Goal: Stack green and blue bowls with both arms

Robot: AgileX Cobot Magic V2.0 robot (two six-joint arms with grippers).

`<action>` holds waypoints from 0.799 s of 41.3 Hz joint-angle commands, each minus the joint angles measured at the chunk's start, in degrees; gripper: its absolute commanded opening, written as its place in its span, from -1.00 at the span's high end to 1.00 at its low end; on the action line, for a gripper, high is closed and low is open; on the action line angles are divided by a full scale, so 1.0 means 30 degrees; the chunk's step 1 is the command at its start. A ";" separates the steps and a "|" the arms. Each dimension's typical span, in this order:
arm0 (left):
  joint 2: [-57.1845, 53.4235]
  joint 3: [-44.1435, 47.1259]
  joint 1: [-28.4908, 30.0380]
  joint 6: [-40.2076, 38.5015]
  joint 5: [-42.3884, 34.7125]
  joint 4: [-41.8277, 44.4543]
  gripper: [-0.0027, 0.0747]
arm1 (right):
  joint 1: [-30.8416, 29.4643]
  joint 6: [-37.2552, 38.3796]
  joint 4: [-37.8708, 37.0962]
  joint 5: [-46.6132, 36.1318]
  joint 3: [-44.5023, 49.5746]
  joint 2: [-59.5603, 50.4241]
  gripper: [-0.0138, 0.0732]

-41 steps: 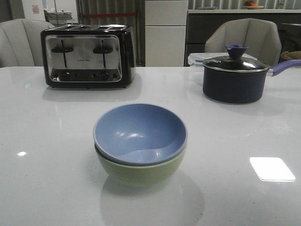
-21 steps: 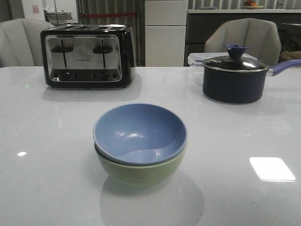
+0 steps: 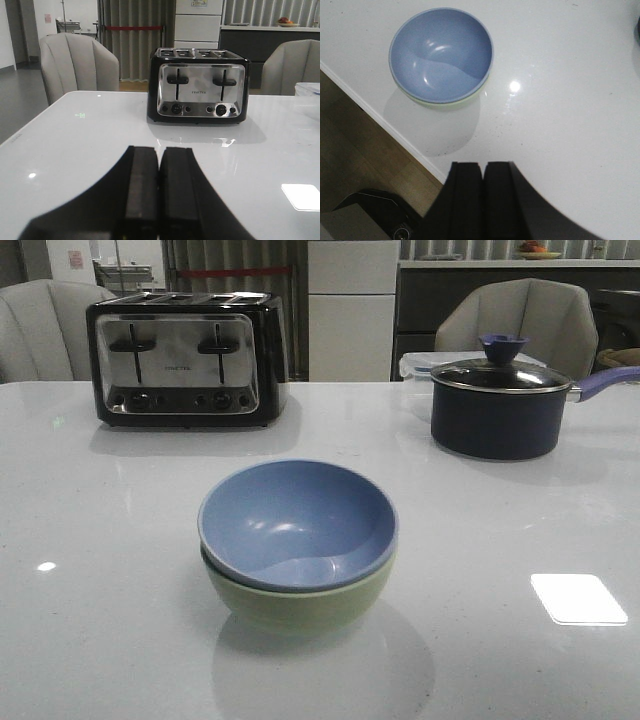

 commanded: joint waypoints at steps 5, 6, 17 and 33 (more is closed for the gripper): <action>-0.0389 0.0083 0.0040 -0.0050 -0.1755 -0.0144 0.68 | -0.0025 -0.0214 -0.0156 -0.1240 -0.0363 -0.0530 0.62; -0.0389 0.0083 0.0040 -0.0050 -0.1755 -0.0144 0.68 | -0.0309 -0.0214 -0.0156 -0.1326 -0.0217 -0.0863 0.62; -0.0389 0.0083 0.0040 -0.0050 -0.1755 -0.0144 0.68 | -0.5489 -0.0214 -0.0172 -0.4775 0.3071 -0.5427 0.62; -0.0389 0.0083 0.0040 -0.0050 -0.1755 -0.0144 0.68 | -1.0646 -0.0214 -0.0154 -0.9680 1.0675 -1.3521 0.62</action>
